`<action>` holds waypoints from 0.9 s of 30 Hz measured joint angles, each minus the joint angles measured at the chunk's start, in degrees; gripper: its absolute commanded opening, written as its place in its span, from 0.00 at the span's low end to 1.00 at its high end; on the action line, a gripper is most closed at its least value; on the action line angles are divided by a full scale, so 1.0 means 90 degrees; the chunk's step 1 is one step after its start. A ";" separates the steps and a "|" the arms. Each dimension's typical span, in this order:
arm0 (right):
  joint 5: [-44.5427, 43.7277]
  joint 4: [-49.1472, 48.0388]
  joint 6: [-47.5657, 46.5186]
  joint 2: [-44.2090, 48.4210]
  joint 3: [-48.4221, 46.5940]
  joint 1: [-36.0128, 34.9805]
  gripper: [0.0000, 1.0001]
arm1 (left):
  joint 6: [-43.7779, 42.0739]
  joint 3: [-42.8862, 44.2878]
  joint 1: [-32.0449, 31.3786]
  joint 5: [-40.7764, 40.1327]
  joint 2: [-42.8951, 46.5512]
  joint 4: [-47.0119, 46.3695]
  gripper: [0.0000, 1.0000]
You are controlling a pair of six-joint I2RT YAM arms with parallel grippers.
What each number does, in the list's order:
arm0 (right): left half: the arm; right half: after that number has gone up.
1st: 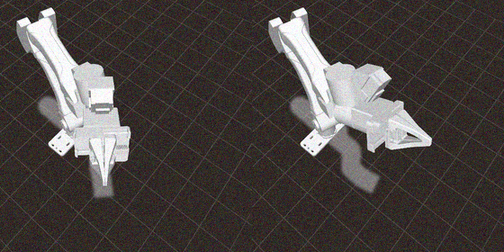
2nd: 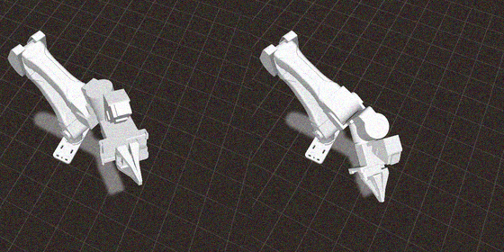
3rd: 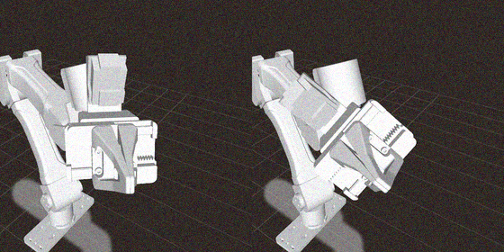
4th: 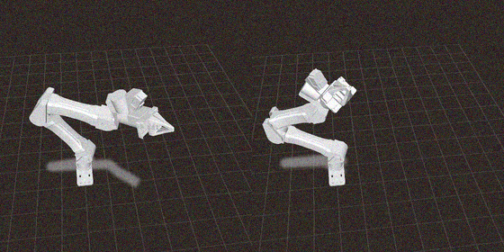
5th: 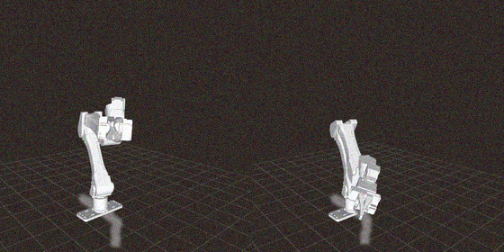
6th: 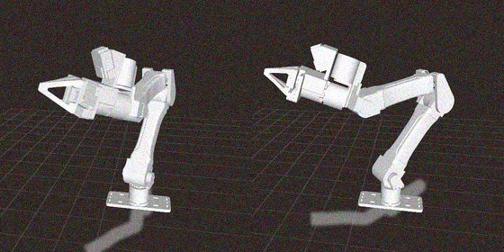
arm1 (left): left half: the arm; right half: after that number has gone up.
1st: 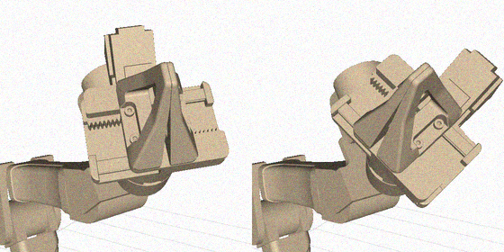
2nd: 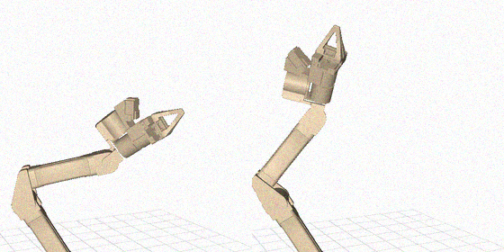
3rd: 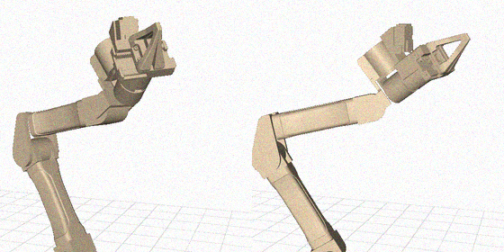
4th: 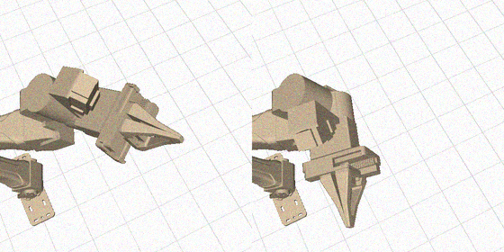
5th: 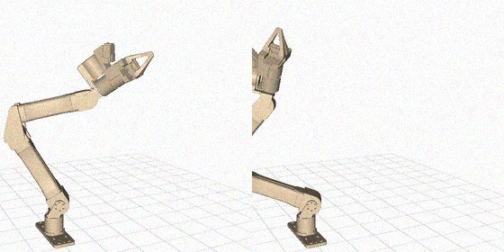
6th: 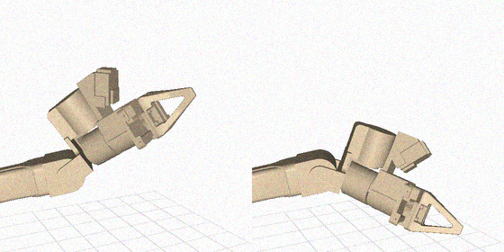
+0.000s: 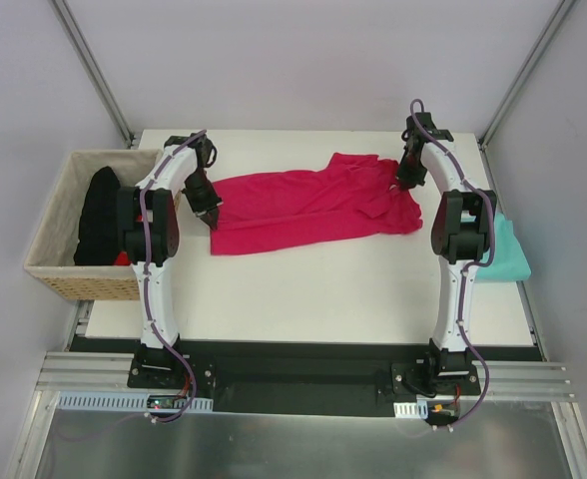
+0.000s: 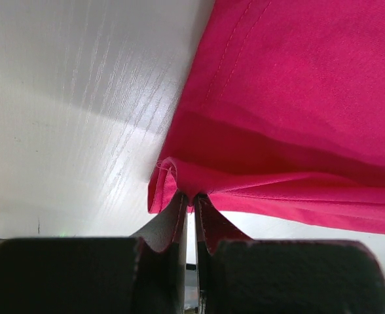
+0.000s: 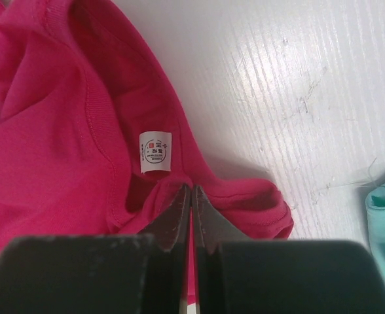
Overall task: Fold and stack the t-shirts
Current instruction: Fold the flattened tshirt in 1/3 of the way
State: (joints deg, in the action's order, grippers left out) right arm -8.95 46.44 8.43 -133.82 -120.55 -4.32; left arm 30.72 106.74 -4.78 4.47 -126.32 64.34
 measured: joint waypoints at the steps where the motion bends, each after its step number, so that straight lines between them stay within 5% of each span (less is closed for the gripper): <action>1: 0.0000 -0.0002 -0.0015 0.0000 0.0000 0.0000 0.01 | 0.0000 0.0000 0.0000 0.0000 -0.0002 0.0000 0.00; 6: 0.0002 -0.0039 -0.0049 0.0000 0.0000 0.0000 0.02 | 0.0000 0.0000 0.0002 0.0002 -0.0002 -0.0005 0.00; 8: 0.0027 -0.0036 -0.0066 0.0000 0.0000 0.0002 0.23 | 0.0000 0.0000 0.0002 0.0007 -0.0002 -0.0012 0.00; 12: 0.0087 -0.0039 -0.0134 0.0000 0.0000 0.0032 0.41 | -0.0022 0.0000 0.0002 0.0019 0.0000 -0.0024 0.13; 27: 0.0097 -0.0112 -0.0216 0.0095 -0.0117 0.0090 0.41 | -0.0032 0.0182 0.0044 0.0148 0.0000 -0.0211 0.14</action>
State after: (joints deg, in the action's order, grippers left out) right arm -8.08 45.43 6.48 -132.97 -121.60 -3.51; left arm 30.44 108.38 -4.38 5.80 -126.32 62.43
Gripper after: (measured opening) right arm 0.417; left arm 0.146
